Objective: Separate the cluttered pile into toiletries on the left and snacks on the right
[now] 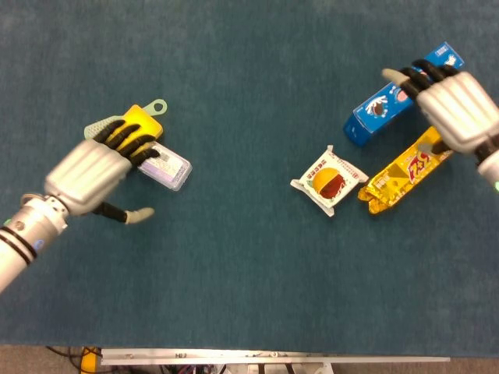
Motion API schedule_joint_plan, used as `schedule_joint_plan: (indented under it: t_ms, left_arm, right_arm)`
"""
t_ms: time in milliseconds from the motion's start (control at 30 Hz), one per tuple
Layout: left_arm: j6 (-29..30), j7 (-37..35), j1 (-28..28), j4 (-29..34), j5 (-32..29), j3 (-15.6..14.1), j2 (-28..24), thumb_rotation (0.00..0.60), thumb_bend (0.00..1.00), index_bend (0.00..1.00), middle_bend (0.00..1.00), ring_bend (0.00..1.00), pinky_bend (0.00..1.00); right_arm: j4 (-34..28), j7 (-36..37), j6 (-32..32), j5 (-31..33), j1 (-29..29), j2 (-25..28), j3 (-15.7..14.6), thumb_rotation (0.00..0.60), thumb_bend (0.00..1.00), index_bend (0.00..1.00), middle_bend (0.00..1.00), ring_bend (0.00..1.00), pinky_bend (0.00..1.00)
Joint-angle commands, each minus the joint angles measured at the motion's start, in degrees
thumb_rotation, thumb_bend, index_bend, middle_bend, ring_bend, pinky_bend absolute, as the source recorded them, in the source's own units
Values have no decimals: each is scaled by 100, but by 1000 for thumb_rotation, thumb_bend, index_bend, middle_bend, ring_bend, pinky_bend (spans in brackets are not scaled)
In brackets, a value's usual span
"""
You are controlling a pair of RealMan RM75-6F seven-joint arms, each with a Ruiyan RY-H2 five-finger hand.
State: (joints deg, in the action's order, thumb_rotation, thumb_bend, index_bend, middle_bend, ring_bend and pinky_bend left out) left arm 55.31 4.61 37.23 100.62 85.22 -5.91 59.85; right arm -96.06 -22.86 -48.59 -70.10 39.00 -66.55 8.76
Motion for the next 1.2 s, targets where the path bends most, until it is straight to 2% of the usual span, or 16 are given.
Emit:
schedule_joint_plan:
  t_ms: [33, 467, 700, 767, 1033, 1200]
  left_arm:
    - [162, -156, -164, 57, -100, 57, -136, 250, 185, 172, 99, 22, 38]
    - [404, -467, -567, 90, -80, 66, -363, 245, 185, 171, 93, 22, 38]
    - [435, -551, -658, 96, -31, 117, -376, 244, 185, 171, 91, 21, 38]
    - [447, -574, -683, 93, -18, 135, -376, 242, 185, 172, 91, 22, 38]
    - [475, -614, -773, 100, 62, 168, -414, 244, 185, 171, 89, 21, 37]
    - [510, -636, -824, 118, 115, 192, -448, 248, 185, 171, 87, 22, 38]
  right_arm:
    - [329, -272, 267, 169, 282, -268, 28, 600, 0, 76, 202, 123, 258]
    - [1166, -1164, 867, 1066, 989, -888, -239, 600, 0, 76, 202, 123, 251]
    - [1393, -1549, 851, 1564, 1209, -1094, -393, 600, 0, 87, 214, 138, 239]
    - [1473, -1646, 791, 1715, 1264, -1185, -420, 600, 0, 129, 241, 176, 239]
    - [1753, -1932, 462, 2110, 1421, -1573, -469, 600, 0, 509, 480, 475, 239]
    - [1678, -1941, 198, 2093, 1457, -1721, -411, 600, 0, 541, 523, 558, 270]
